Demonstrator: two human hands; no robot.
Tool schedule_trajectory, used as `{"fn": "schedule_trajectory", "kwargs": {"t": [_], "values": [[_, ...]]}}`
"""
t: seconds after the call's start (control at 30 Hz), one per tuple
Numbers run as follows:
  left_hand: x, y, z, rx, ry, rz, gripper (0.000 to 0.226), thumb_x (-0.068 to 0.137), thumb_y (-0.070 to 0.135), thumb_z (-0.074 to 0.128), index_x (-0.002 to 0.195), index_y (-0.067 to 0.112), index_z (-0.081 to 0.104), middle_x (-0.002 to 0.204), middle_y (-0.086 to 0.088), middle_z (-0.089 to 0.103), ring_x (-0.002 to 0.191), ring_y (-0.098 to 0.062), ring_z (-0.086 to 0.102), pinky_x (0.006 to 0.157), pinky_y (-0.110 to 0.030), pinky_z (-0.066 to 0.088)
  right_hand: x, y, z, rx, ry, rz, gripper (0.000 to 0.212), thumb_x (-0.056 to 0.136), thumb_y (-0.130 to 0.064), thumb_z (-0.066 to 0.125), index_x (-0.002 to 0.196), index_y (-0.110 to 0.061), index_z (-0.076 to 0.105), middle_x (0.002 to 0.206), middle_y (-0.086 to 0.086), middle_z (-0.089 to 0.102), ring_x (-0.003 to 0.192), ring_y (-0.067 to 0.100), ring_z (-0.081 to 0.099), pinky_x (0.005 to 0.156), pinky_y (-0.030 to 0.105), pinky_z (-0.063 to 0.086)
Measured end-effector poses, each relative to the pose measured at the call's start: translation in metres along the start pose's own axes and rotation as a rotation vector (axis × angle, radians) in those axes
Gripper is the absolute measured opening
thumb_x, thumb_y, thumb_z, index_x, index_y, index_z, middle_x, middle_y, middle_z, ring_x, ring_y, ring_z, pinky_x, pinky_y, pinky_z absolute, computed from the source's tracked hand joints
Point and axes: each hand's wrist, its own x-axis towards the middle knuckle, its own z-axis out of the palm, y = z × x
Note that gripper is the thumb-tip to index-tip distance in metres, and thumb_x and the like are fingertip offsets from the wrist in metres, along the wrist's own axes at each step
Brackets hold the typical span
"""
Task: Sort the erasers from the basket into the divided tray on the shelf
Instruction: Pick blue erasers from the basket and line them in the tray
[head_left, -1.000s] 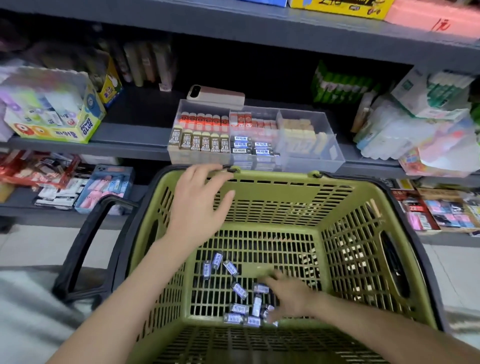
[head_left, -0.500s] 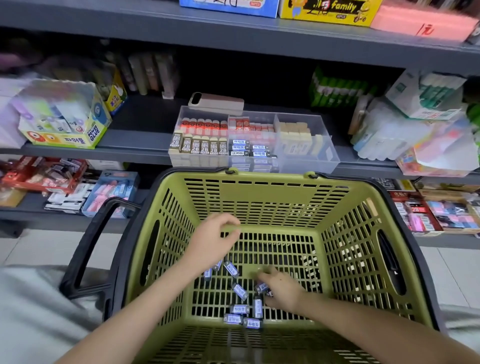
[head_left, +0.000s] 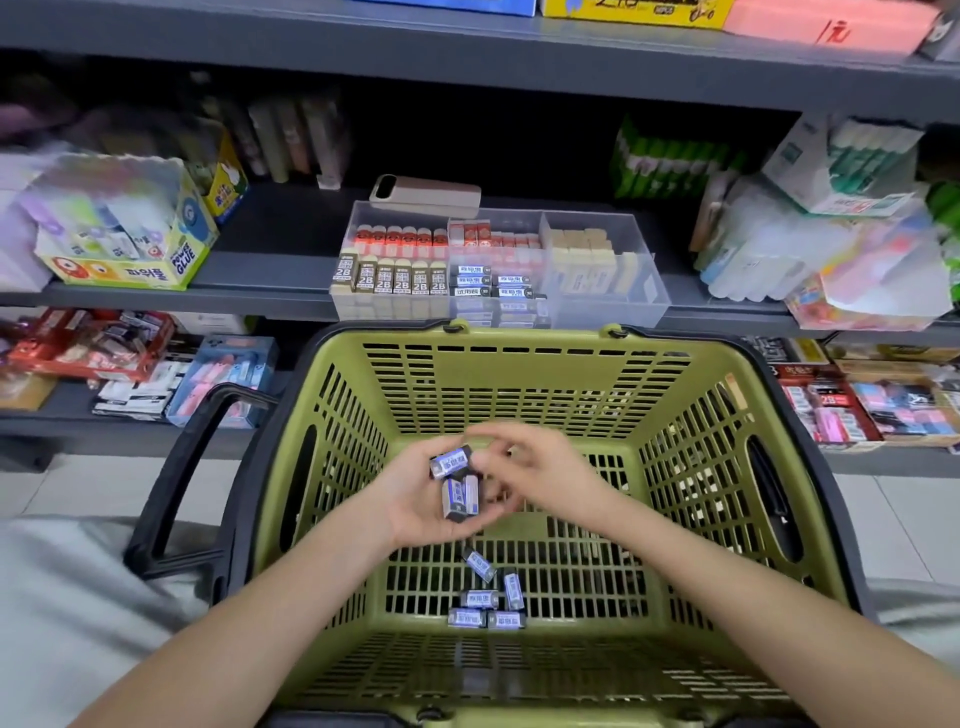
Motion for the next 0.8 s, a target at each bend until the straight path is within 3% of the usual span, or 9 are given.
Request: {"fn": "schedule_trajectory", "kwargs": {"t": [0.03, 0.1, 0.13, 0.2, 0.27, 0.37, 0.5, 0.6, 0.8], "values": [[-0.001, 0.001, -0.001, 0.004, 0.017, 0.025, 0.031, 0.082, 0.028, 0.059, 0.095, 0.005, 0.075, 0.096, -0.019, 0.069, 0.081, -0.035, 0.069, 0.052, -0.034, 0.057, 0.0, 0.005, -0.003, -0.004, 0.129, -0.01, 0.009, 0.09, -0.027, 0.058, 0.097, -0.03, 0.064, 0.079, -0.002, 0.067, 0.059, 0.016, 0.066, 0.047, 0.027, 0.053], [-0.001, 0.006, -0.002, 0.015, 0.116, 0.082, 0.026, 0.082, 0.02, 0.059, 0.091, 0.002, 0.074, 0.091, -0.02, 0.069, 0.068, -0.03, 0.068, 0.043, -0.026, 0.051, -0.001, 0.026, -0.01, -0.285, 0.256, 0.016, 0.015, 0.092, -0.031, 0.054, 0.091, -0.02, 0.064, 0.073, 0.002, 0.066, 0.058, 0.017, 0.063, 0.051, 0.035, 0.055], [0.0, 0.008, -0.003, 0.025, 0.173, 0.111, 0.022, 0.083, 0.017, 0.06, 0.088, 0.0, 0.074, 0.088, -0.019, 0.066, 0.063, -0.026, 0.065, 0.041, -0.024, 0.048, -0.005, 0.04, -0.008, -0.448, 0.157, 0.084, 0.018, 0.09, -0.034, 0.056, 0.096, -0.019, 0.063, 0.08, 0.002, 0.067, 0.066, 0.017, 0.065, 0.058, 0.036, 0.056], [0.0, 0.01, -0.004, 0.031, 0.24, 0.139, 0.016, 0.085, 0.012, 0.06, 0.086, 0.001, 0.072, 0.084, -0.015, 0.061, 0.058, -0.019, 0.058, 0.038, -0.021, 0.043, -0.016, 0.073, 0.005, -0.677, -0.193, 0.245, 0.041, 0.083, -0.043, 0.063, 0.118, -0.023, 0.056, 0.109, -0.001, 0.064, 0.096, 0.016, 0.064, 0.079, 0.033, 0.057], [-0.001, 0.012, -0.003, 0.033, 0.251, 0.151, 0.011, 0.085, 0.009, 0.062, 0.089, 0.003, 0.07, 0.083, -0.013, 0.058, 0.055, -0.016, 0.055, 0.038, -0.019, 0.041, -0.023, 0.099, 0.02, -0.766, -0.354, 0.287, 0.067, 0.077, -0.051, 0.066, 0.134, -0.026, 0.041, 0.133, -0.002, 0.05, 0.115, 0.017, 0.055, 0.087, 0.03, 0.053], [-0.002, 0.014, -0.002, 0.031, 0.256, 0.18, 0.008, 0.085, 0.01, 0.065, 0.089, 0.006, 0.07, 0.083, -0.011, 0.056, 0.054, -0.014, 0.054, 0.036, -0.018, 0.04, -0.017, 0.117, 0.043, -0.866, -0.303, 0.229, 0.077, 0.075, -0.056, 0.066, 0.136, -0.021, 0.034, 0.14, 0.006, 0.041, 0.112, 0.021, 0.054, 0.073, 0.024, 0.049], [-0.006, 0.019, -0.002, 0.0, 0.279, 0.224, 0.011, 0.083, 0.013, 0.068, 0.092, 0.007, 0.07, 0.088, -0.011, 0.055, 0.062, -0.014, 0.053, 0.037, -0.017, 0.041, -0.013, 0.123, 0.068, -0.922, -0.271, 0.257, 0.086, 0.066, -0.063, 0.07, 0.13, -0.018, 0.033, 0.138, 0.011, 0.036, 0.105, 0.029, 0.054, 0.076, 0.034, 0.05], [-0.007, 0.021, -0.003, -0.019, 0.28, 0.238, 0.016, 0.078, 0.012, 0.07, 0.093, 0.006, 0.07, 0.088, -0.012, 0.055, 0.062, -0.014, 0.054, 0.039, -0.018, 0.041, -0.023, 0.132, 0.073, -0.953, -0.314, 0.262, 0.092, 0.064, -0.065, 0.07, 0.134, -0.023, 0.028, 0.137, 0.01, 0.032, 0.11, 0.03, 0.049, 0.078, 0.038, 0.052], [-0.008, 0.022, -0.002, -0.022, 0.276, 0.245, 0.01, 0.082, 0.012, 0.069, 0.09, 0.007, 0.07, 0.083, -0.011, 0.057, 0.059, -0.015, 0.055, 0.039, -0.017, 0.041, -0.022, 0.141, 0.068, -0.931, -0.331, 0.14, 0.064, 0.079, -0.047, 0.066, 0.13, -0.02, 0.039, 0.131, 0.01, 0.037, 0.097, 0.03, 0.055, 0.079, 0.035, 0.051]]}}
